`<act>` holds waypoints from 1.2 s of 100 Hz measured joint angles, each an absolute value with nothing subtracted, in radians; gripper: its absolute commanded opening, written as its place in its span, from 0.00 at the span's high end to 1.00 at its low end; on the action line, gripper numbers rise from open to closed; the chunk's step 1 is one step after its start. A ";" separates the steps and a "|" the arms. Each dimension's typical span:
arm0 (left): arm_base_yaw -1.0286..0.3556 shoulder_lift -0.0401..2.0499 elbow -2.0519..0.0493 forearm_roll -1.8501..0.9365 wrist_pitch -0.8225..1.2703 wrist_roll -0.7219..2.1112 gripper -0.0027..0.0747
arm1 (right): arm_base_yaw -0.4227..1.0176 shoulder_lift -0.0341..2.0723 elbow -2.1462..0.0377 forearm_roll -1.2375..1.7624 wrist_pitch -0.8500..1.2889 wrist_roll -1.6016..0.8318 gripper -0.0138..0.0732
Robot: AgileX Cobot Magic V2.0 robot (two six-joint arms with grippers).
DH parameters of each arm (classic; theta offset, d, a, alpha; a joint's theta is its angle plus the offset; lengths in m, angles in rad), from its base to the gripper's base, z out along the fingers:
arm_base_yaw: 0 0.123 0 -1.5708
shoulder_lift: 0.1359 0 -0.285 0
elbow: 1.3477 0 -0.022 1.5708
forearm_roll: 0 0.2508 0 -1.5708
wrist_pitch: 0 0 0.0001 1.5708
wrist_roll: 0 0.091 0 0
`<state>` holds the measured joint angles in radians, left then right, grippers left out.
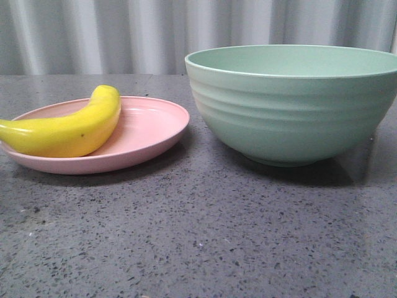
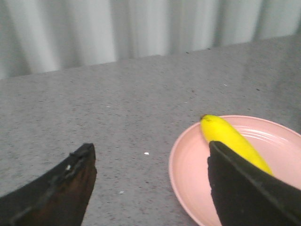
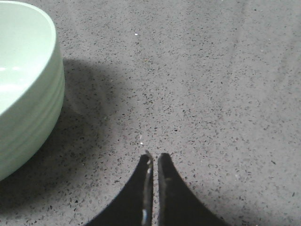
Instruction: Transfer banana from pink plate to green bowl
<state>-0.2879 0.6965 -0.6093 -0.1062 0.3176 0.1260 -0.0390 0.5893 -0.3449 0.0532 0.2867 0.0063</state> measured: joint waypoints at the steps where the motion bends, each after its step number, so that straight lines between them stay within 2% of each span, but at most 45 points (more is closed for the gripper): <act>1: -0.294 0.703 -0.621 -0.106 0.323 0.126 0.38 | -0.039 0.589 -0.345 0.053 0.287 0.006 0.91; 35: -0.536 1.096 -0.879 -0.109 0.600 0.126 0.38 | -0.039 0.589 -0.345 0.055 0.281 0.006 0.91; 54: -0.561 1.303 -0.992 -0.124 0.722 0.126 0.38 | -0.039 0.589 -0.345 0.057 0.275 0.000 0.91; 73: -0.563 1.422 -1.031 -0.128 0.735 0.126 0.38 | -0.039 0.589 -0.345 0.057 0.275 0.000 0.91; 96: -0.563 1.475 -1.031 -0.130 0.737 0.126 0.46 | -0.039 0.589 -0.345 0.057 0.270 0.000 0.91; 120: -0.563 1.477 -1.031 -0.130 0.735 0.126 0.61 | -0.039 0.589 -0.345 0.057 0.270 0.000 0.91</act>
<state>-0.5627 1.4769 -1.0310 -0.1295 0.7349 0.1260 -0.0390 0.5893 -0.3449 0.0568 0.2696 0.0000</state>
